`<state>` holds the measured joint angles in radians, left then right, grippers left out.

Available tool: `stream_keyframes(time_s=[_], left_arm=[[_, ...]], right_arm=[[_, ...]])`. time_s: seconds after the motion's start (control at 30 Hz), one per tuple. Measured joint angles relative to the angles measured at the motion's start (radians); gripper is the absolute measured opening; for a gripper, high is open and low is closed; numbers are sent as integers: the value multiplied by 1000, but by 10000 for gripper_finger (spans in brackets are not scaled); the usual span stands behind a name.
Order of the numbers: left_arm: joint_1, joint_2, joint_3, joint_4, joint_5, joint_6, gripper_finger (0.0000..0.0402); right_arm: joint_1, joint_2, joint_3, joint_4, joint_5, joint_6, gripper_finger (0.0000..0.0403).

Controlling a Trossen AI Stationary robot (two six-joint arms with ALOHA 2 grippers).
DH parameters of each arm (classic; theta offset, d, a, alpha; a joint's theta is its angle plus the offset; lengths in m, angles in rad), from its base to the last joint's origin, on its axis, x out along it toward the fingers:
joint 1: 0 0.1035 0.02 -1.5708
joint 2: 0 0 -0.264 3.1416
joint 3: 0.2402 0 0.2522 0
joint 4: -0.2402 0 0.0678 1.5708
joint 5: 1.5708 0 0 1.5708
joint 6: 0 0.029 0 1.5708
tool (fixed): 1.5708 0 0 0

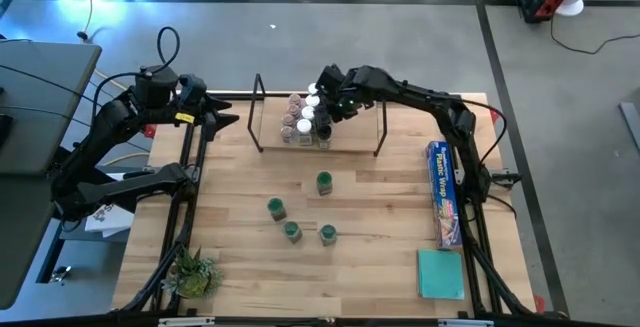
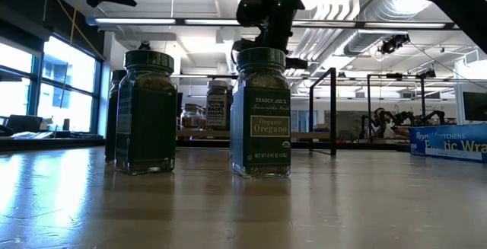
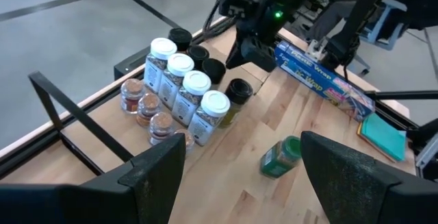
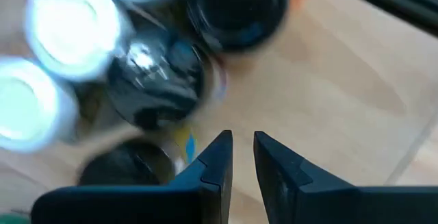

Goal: Shelf spices
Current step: Adjust the black seasoning bottles on the shelf

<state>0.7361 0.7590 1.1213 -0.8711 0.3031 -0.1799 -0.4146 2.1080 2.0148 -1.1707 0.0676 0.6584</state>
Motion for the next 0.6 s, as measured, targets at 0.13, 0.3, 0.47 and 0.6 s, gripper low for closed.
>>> stream_keyframes(time_s=[0.13,0.3,0.47,0.6], left_arm=[[0,0,0,-1,10,0,282],[0,0,0,-5,11,0,282],[0,0,0,-6,13,8,282],[0,0,0,-6,13,8,282]], right_arm=[[36,-10,0,-95,-30,17,55],[103,4,0,-97,-53,16,55],[120,21,0,-26,-53,62,55],[117,24,0,18,-9,104,55]])
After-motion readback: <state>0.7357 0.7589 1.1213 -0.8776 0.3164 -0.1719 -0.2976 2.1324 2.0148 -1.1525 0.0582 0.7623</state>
